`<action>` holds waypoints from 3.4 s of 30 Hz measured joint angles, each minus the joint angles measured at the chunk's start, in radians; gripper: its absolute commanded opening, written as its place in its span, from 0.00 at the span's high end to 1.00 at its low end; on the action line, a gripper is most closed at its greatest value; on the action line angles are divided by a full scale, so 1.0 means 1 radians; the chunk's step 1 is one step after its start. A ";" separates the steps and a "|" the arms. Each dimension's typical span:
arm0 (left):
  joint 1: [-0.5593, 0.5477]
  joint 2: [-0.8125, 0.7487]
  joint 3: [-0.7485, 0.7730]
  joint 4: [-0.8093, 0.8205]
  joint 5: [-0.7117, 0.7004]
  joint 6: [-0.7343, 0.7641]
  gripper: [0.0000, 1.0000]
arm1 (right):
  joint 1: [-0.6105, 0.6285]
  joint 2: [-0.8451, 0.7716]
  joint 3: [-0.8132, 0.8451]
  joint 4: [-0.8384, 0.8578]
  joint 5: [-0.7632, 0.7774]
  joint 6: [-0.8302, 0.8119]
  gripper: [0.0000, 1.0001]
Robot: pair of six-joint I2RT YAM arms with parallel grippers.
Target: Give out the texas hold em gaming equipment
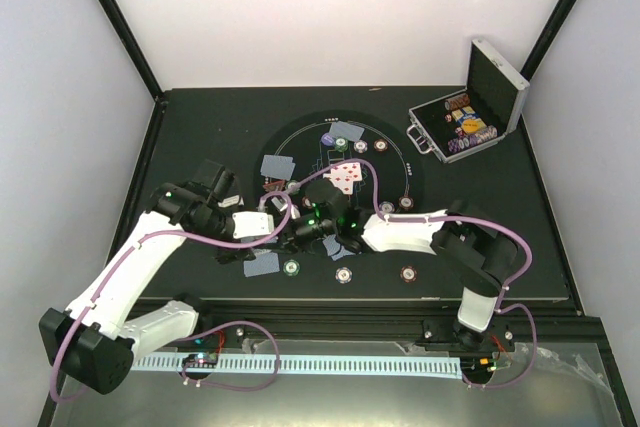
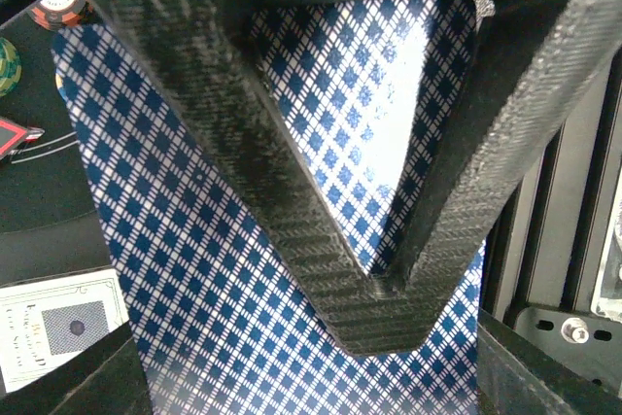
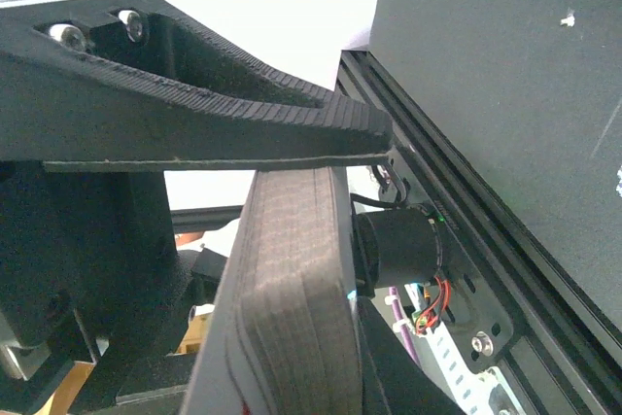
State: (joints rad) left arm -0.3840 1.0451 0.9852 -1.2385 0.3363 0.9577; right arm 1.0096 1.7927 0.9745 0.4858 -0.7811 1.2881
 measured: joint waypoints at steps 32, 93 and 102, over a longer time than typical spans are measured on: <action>-0.004 -0.012 0.008 -0.021 -0.008 0.012 0.97 | -0.046 -0.046 0.057 -0.216 0.036 -0.111 0.50; -0.004 -0.014 0.007 -0.025 -0.023 0.011 0.98 | -0.243 -0.281 0.020 -0.653 0.053 -0.373 0.99; -0.004 -0.014 0.007 -0.025 -0.023 0.011 0.98 | -0.367 -0.168 0.389 -1.231 0.567 -0.670 0.99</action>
State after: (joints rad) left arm -0.3878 1.0313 0.9924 -1.2636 0.3134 0.9688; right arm 0.6426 1.6249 1.3640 -0.7452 -0.2138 0.6182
